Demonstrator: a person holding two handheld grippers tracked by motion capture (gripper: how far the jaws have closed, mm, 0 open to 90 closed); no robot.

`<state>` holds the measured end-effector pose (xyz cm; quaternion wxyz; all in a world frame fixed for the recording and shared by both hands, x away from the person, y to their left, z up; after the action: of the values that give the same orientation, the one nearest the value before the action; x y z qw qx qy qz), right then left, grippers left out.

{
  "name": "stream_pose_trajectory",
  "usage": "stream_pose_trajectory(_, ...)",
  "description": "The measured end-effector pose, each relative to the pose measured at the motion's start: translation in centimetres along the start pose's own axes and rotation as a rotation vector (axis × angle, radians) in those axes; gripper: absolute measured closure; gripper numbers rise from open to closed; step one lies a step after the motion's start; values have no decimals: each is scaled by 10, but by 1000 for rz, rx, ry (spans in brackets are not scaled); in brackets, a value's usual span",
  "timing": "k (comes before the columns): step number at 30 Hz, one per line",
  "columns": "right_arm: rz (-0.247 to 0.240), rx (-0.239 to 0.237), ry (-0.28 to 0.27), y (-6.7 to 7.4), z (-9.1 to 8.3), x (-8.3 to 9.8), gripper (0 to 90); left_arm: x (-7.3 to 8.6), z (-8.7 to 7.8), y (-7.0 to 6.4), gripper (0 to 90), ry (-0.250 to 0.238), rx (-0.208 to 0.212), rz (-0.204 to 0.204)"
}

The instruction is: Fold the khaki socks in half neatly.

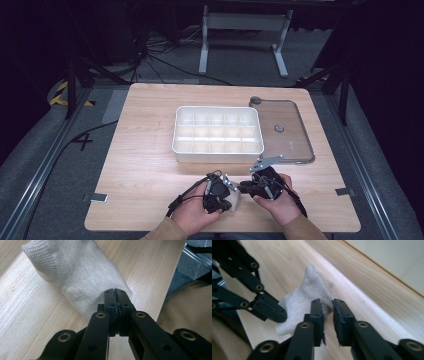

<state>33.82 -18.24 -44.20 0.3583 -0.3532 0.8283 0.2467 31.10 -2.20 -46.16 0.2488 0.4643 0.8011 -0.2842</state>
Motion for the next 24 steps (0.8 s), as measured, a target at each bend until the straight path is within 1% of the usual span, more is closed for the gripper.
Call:
stream_pose_trajectory(1,0,2,0,-1,0,0,728,0,0,0,884,1,1,2)
stream_pose_trajectory(2,18,5,6,-1,1,0,666,0,0,0,883,1,1,1)
stream_pose_trajectory(3,24,3,10,0,1,1,632,0,0,0,883,2,0,0)
stream_pose_trajectory(7,40,-2,17,2,10,2,553,0,-1,0,879,13,0,6)
stream_pose_trajectory(9,46,2,22,3,13,2,538,0,-1,0,878,13,-3,8)
stream_pose_trajectory(10,47,1,21,3,15,2,534,0,-1,-1,878,14,2,7)
stream_pose_trajectory(11,53,-3,20,3,17,2,528,0,1,-1,877,-2,-5,4)
stream_pose_trajectory(14,67,-11,26,3,19,4,520,0,0,-2,877,20,4,12)
stream_pose_trajectory(15,67,-13,26,3,20,4,516,0,1,-3,877,20,-1,4)
stream_pose_trajectory(16,67,-13,26,3,20,4,516,0,1,-3,876,20,-1,4)
stream_pose_trajectory(17,78,-18,26,3,21,5,513,0,2,-3,876,9,0,12)
stream_pose_trajectory(20,82,-18,35,3,22,6,510,1,2,-3,875,10,3,12)
stream_pose_trajectory(21,89,-16,36,3,23,6,510,0,2,-3,874,14,7,12)
stream_pose_trajectory(22,100,-25,39,2,24,7,510,1,2,-3,875,17,6,11)
stream_pose_trajectory(23,100,-25,39,2,24,7,510,1,2,-3,874,17,6,11)
stream_pose_trajectory(24,120,-34,41,1,25,8,511,1,3,-3,873,22,10,13)
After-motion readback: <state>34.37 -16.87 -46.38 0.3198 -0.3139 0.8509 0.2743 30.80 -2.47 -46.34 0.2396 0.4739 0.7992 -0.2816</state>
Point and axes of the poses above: each handheld gripper's, and its own axes: z roughly forward along the jaws, x roughly out of its underside, y roughly to its left, the point moved 3 cm from there along z, roughly forward along the jaws, and after that the axes turned 14 degrees about -y, right-handed, at the moved point
